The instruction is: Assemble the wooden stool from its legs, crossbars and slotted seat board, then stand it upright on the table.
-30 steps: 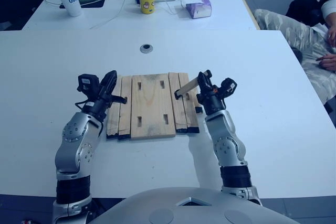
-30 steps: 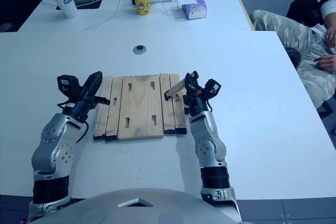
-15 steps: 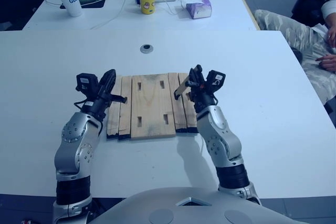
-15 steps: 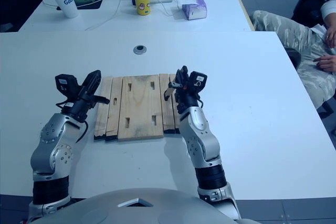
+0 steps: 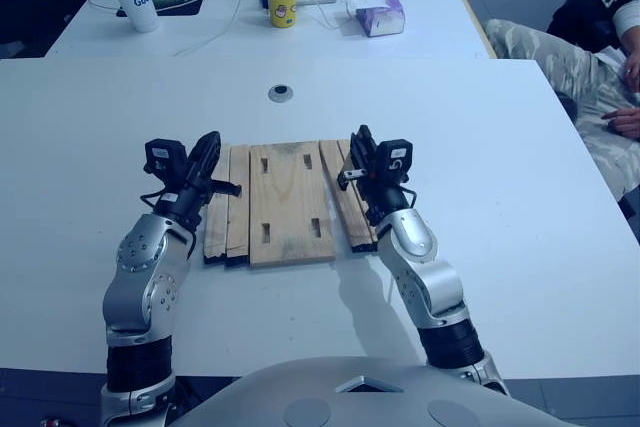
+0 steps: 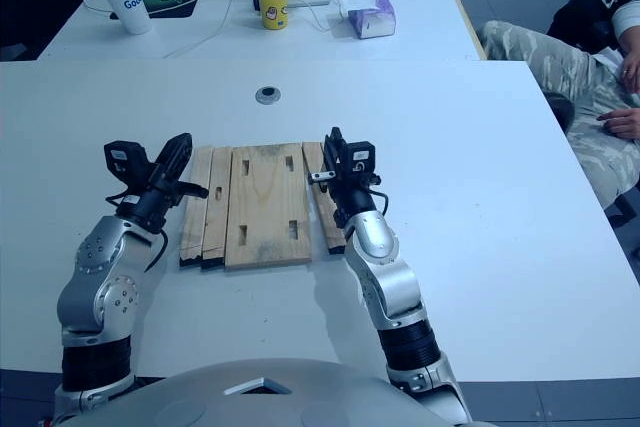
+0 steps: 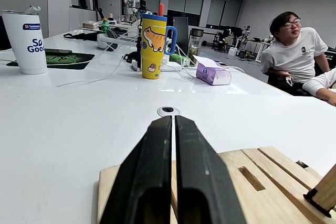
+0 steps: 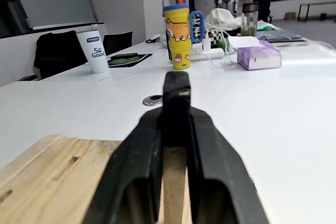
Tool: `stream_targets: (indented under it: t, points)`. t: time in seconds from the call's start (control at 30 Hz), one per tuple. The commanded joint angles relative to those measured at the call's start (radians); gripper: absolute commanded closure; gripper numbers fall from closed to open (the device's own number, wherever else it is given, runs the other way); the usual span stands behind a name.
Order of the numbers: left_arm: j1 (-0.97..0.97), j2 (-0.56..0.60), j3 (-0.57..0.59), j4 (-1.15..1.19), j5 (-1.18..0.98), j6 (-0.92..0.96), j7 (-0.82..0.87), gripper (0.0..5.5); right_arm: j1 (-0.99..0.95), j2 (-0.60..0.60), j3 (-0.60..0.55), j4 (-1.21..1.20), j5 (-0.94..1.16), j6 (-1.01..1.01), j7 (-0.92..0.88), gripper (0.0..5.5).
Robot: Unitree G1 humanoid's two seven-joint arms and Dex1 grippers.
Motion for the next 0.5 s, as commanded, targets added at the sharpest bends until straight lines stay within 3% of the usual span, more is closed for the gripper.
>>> stream_targets:
  t: [0.03,0.5]
  points:
    - [0.005,0.001,-0.004,-0.005,0.010,0.002,-0.001,5.38,0.086,-0.054,-0.016,0.130,-0.073,-0.019,0.030,5.10]
    - [0.026,-0.024,-0.011,-0.008,0.036,-0.030,0.015,5.38,0.136,-0.066,-0.070,0.200,-0.082,-0.230,0.156,5.10]
